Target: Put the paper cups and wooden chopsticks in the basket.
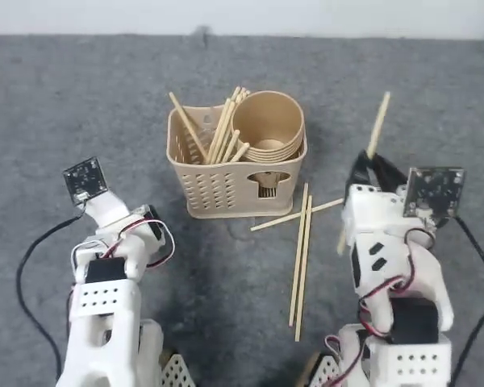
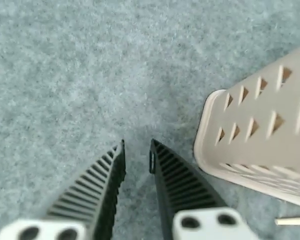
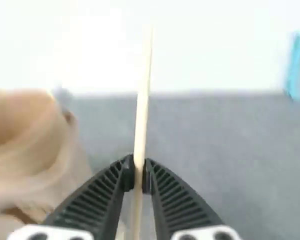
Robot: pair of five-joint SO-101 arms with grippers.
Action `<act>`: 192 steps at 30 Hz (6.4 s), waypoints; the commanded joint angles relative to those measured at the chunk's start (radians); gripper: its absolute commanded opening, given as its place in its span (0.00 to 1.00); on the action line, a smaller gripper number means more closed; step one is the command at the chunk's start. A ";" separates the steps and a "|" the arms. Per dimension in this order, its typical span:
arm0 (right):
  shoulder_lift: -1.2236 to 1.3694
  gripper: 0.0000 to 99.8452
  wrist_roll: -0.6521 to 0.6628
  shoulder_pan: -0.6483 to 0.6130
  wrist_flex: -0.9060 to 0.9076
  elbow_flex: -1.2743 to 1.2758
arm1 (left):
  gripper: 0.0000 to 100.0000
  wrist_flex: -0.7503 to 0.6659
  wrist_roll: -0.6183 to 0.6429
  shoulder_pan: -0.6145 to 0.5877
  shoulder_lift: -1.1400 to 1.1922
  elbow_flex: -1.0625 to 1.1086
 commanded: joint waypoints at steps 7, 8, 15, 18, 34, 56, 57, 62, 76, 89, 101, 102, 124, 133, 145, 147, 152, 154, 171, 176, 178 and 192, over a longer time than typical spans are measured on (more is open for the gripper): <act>-0.007 0.01 -0.064 -0.232 -0.429 -0.028 | 0.08 0.049 -0.129 0.009 -0.002 -0.015; -0.007 0.01 -0.064 -0.251 -0.458 -0.031 | 0.08 0.077 -0.166 0.015 -0.002 -0.027; 0.027 0.01 -0.041 -0.372 -0.759 -0.031 | 0.08 0.160 -0.296 0.055 -0.002 -0.053; 0.125 0.01 0.061 -0.426 -0.875 -0.061 | 0.08 0.160 -0.299 0.054 -0.002 -0.053; 0.812 0.01 0.103 -0.501 -0.944 -0.525 | 0.08 0.158 -0.301 0.054 -0.002 -0.054; 0.846 0.16 0.054 -0.512 -0.654 -0.582 | 0.08 0.157 -0.301 0.052 -0.002 -0.056; 0.812 0.16 0.052 -0.515 -0.595 -0.597 | 0.08 0.157 -0.301 0.052 -0.002 -0.056; 0.618 0.16 -0.068 -0.489 -0.231 -0.657 | 0.08 0.157 -0.301 0.052 -0.002 -0.056; 0.483 0.15 -0.160 -0.226 0.756 -0.749 | 0.08 0.157 -0.301 0.052 -0.002 -0.056; 0.550 0.15 -0.089 -0.226 0.636 -0.227 | 0.08 0.157 -0.301 0.052 -0.002 -0.054; 0.553 0.15 -0.083 -0.225 0.173 0.104 | 0.08 0.157 -0.299 0.054 -0.002 -0.054; 0.553 0.15 -0.083 -0.225 0.153 0.117 | 0.08 0.157 -0.299 0.055 -0.002 -0.054; 0.998 0.11 -0.084 -0.150 -0.143 0.054 | 0.08 0.158 -0.299 0.055 -0.002 -0.054; 0.918 0.11 -0.091 -0.150 -0.074 0.008 | 0.08 0.158 -0.301 0.058 -0.002 -0.054; 0.940 0.11 -0.092 -0.193 -0.071 0.032 | 0.08 0.158 -0.301 0.060 -0.002 -0.054; 0.978 0.11 -0.092 -0.211 -0.087 0.029 | 0.08 0.158 -0.301 0.060 -0.002 -0.054; 0.977 0.11 -0.092 -0.206 -0.030 -0.015 | 0.08 0.158 -0.301 0.055 -0.002 -0.054; 0.964 0.11 -0.092 -0.213 -0.005 -0.020 | 0.08 0.158 -0.301 0.055 -0.002 -0.054; 1.102 0.11 -0.092 -0.254 -0.074 -0.025 | 0.08 0.161 -0.301 0.055 -0.002 -0.054; 1.112 0.05 -0.092 -0.245 -0.071 -0.025 | 0.08 0.161 -0.301 0.055 -0.002 -0.054; 1.109 0.00 -0.092 -0.226 -0.064 -0.025 | 0.08 0.161 -0.301 0.055 -0.002 -0.054; 0.631 0.01 -0.084 -0.127 0.291 -0.078 | 0.08 0.160 -0.301 0.055 -0.002 -0.054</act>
